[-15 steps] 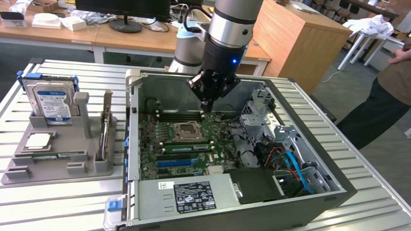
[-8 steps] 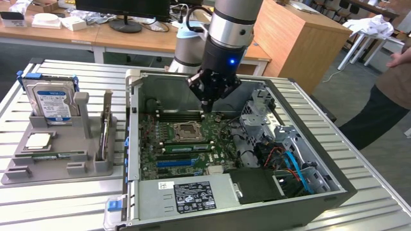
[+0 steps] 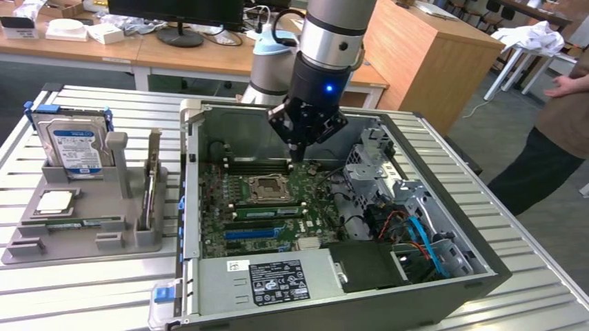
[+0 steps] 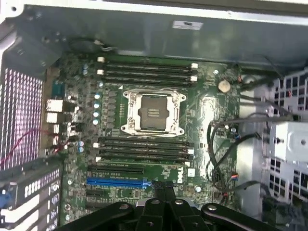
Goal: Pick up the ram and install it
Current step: 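Press down the ram until it locks into place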
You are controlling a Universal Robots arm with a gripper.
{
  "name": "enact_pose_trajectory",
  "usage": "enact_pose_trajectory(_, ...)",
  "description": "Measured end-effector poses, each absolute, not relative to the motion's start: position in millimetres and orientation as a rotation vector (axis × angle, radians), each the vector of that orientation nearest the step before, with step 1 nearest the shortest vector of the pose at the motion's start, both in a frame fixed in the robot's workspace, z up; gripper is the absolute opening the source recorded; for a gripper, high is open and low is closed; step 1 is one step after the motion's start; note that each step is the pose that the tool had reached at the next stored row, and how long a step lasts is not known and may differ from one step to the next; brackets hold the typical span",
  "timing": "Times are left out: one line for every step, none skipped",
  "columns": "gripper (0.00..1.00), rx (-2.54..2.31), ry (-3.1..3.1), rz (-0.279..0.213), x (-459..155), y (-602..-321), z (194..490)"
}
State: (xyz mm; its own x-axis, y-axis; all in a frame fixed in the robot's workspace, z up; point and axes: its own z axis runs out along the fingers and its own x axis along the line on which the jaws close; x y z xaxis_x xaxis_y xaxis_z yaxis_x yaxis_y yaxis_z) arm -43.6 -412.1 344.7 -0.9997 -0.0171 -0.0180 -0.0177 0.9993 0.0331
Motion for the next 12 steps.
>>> enact_pose_trajectory(0.10, 0.001, 3.123, 0.052, -43.6, -412.1, 344.6)
enact_pose_trajectory(0.10, 0.026, 3.123, 0.052, -43.6, -412.1, 344.5)
enact_pose_trajectory(0.10, 0.045, 3.122, 0.051, -43.7, -412.1, 344.5)
enact_pose_trajectory(0.10, 0.053, 3.122, 0.051, -43.7, -412.1, 344.5)
enact_pose_trajectory(0.10, 0.054, 3.122, 0.051, -43.6, -412.1, 344.5)
enact_pose_trajectory(0.10, 0.054, 3.122, 0.051, -43.6, -412.1, 344.5)
enact_pose_trajectory(0.10, 0.054, 3.122, 0.051, -43.6, -412.1, 344.5)
enact_pose_trajectory(0.10, 0.054, 3.122, 0.051, -43.6, -412.1, 344.5)
enact_pose_trajectory(0.10, 0.054, 3.122, 0.051, -43.6, -412.1, 344.5)
enact_pose_trajectory(0.10, 0.054, 3.122, 0.051, -43.7, -412.1, 344.5)
enact_pose_trajectory(0.10, 0.054, 3.122, 0.051, -43.7, -412.1, 344.5)
enact_pose_trajectory(0.10, 0.054, 3.122, 0.051, -43.7, -412.1, 344.5)
